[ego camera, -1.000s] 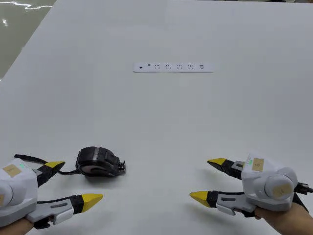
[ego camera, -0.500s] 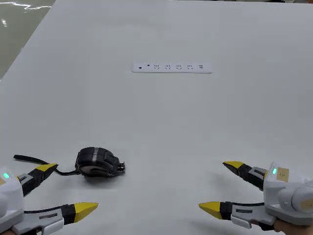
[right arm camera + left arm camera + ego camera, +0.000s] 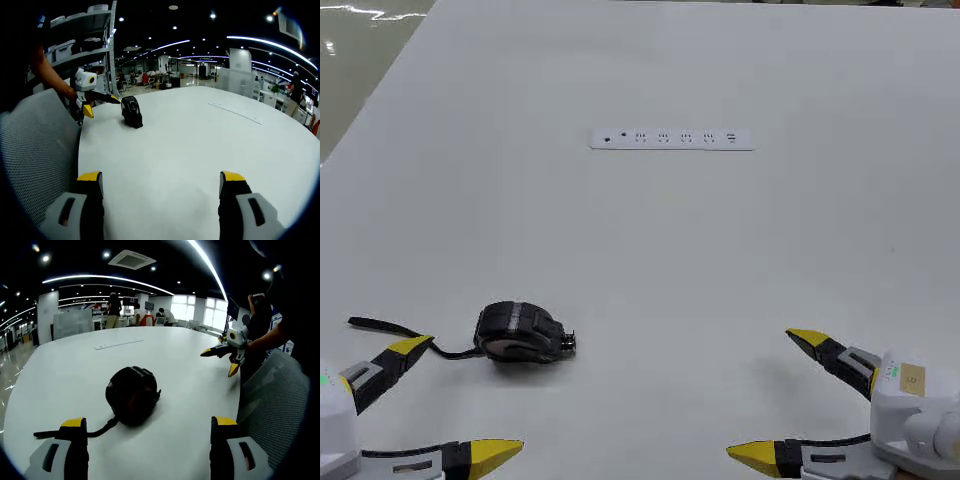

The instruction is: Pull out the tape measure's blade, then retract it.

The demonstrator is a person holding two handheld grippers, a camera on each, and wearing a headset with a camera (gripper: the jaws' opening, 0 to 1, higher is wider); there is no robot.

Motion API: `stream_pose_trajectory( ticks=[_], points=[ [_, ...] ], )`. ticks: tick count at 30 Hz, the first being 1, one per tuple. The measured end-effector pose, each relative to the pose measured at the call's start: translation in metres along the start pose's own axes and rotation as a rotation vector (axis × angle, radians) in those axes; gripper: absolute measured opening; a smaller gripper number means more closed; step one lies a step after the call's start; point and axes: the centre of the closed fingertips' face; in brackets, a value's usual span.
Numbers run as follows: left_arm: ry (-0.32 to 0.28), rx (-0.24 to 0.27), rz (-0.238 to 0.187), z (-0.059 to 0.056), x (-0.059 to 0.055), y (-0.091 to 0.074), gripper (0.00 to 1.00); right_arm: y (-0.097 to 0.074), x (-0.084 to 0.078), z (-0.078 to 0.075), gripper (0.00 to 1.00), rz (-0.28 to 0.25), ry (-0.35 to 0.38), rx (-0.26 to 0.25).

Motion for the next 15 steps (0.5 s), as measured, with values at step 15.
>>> stream_pose_trajectory(
  ticks=[15],
  points=[
    [-0.001, 0.008, -0.013, 0.0011, 0.0008, 0.0001, 1.00, -0.0011, -0.0018, 0.0010, 1.00, 0.002, -0.007, 0.008]
  ],
)
Point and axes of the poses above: the centre of the closed fingertips' face, and the gripper's own axes: y roughly forward along the fingers, z roughly to its left, x roughly out of its top, and after that the axes turned 14 degrees about y, right-handed
